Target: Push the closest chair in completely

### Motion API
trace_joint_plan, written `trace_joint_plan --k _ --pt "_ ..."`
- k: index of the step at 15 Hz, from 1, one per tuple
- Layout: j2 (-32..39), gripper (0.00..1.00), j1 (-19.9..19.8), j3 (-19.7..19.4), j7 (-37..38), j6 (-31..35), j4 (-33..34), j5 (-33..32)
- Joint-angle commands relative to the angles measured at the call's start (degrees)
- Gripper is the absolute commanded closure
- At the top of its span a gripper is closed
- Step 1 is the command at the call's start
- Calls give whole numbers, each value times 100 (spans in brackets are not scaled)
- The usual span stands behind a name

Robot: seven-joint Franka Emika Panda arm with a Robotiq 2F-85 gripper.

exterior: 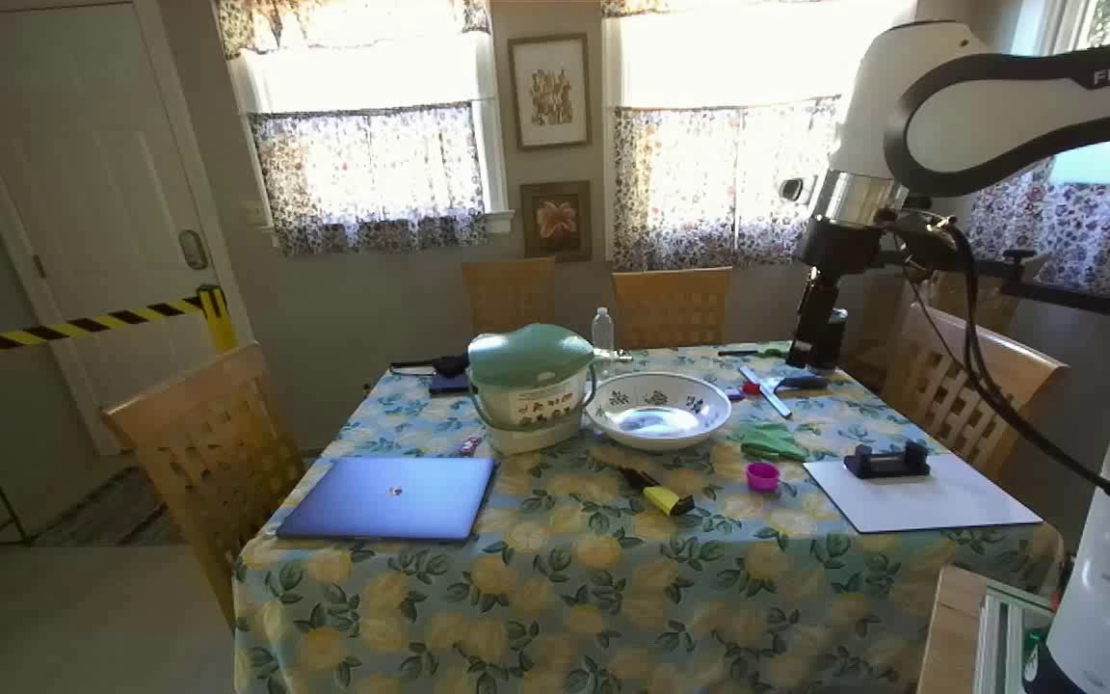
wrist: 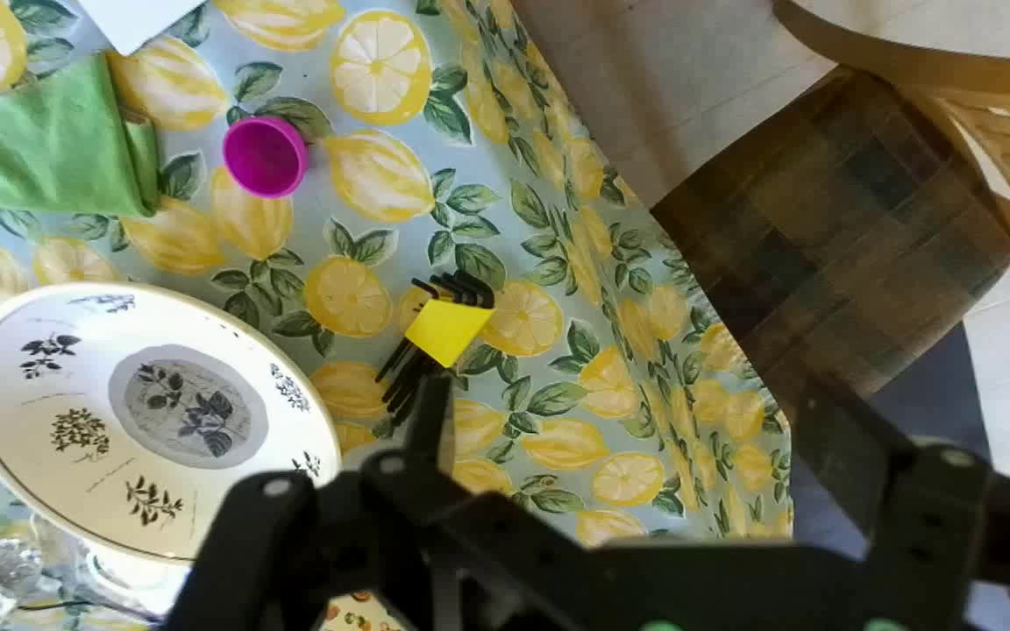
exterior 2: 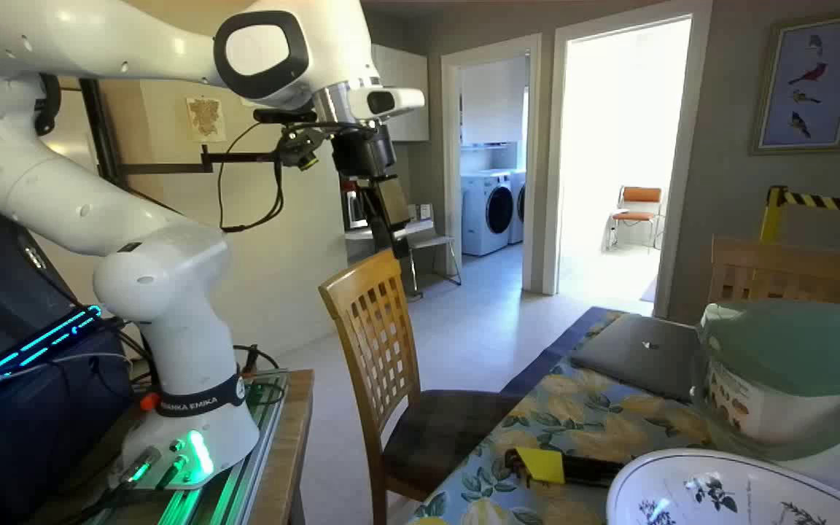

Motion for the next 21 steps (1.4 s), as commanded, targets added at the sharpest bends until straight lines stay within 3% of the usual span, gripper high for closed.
trace_joint_plan --k 1,10,14,16,20,21 --pt "0 0 29 -18 20 -21 16 -17" --pt "-66 0 101 59 28 -36 -9 21" --pt "-769 0 790 955 110 -51 -349 71" --pt "-915 0 1334 1501 272 7 -428 175" --pt "-774 0 2390 2509 879 424 -426 538" --pt "-684 0 2640 2741 1014 791 -481 603"
